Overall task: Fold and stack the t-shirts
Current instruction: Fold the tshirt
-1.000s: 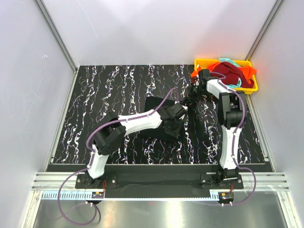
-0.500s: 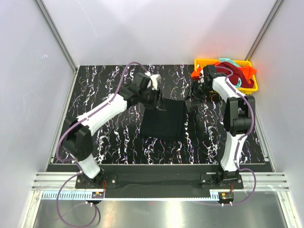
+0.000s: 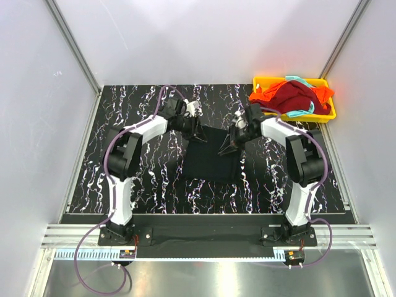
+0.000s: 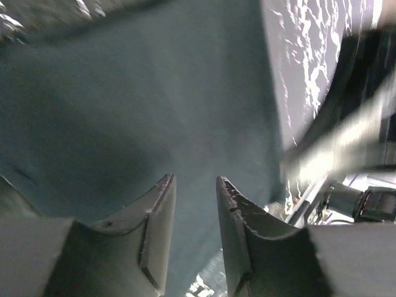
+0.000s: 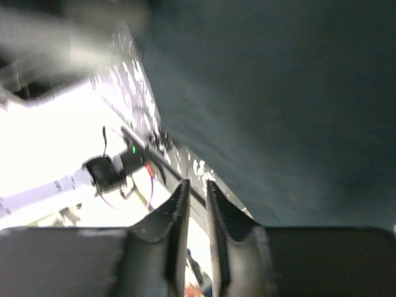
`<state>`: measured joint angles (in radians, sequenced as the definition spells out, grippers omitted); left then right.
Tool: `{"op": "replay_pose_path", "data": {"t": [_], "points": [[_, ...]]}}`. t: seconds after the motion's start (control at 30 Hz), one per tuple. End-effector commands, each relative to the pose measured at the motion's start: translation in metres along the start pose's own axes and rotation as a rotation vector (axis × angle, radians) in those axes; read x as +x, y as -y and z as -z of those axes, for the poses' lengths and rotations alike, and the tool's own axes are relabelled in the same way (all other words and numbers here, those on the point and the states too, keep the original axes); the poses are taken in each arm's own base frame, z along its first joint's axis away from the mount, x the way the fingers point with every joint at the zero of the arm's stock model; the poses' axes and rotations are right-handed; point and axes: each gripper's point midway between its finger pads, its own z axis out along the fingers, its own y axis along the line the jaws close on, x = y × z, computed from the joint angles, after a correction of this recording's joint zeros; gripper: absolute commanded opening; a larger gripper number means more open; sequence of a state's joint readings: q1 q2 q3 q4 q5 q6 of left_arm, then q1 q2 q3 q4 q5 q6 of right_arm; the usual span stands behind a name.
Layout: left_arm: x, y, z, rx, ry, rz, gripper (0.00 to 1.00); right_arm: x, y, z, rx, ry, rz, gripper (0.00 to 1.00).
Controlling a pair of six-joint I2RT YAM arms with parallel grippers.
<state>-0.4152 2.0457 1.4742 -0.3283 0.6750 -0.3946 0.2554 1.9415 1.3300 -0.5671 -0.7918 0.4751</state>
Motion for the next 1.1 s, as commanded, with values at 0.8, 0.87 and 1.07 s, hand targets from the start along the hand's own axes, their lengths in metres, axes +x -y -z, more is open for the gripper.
{"op": "replay_pose_path", "data": {"t": [0.8,0.87,1.07], "points": [[-0.083,-0.075,-0.052,0.215,0.092,0.077,0.35,0.08,0.115,-0.001,0.117,-0.044,-0.284,0.18],[-0.08,-0.083,-0.056,0.211,0.083,0.086,0.35,0.086,0.117,0.002,0.135,-0.049,-0.281,0.18],[-0.093,-0.074,-0.033,0.147,0.111,0.027,0.34,0.079,0.116,0.023,0.242,-0.011,-0.208,0.25]]}}
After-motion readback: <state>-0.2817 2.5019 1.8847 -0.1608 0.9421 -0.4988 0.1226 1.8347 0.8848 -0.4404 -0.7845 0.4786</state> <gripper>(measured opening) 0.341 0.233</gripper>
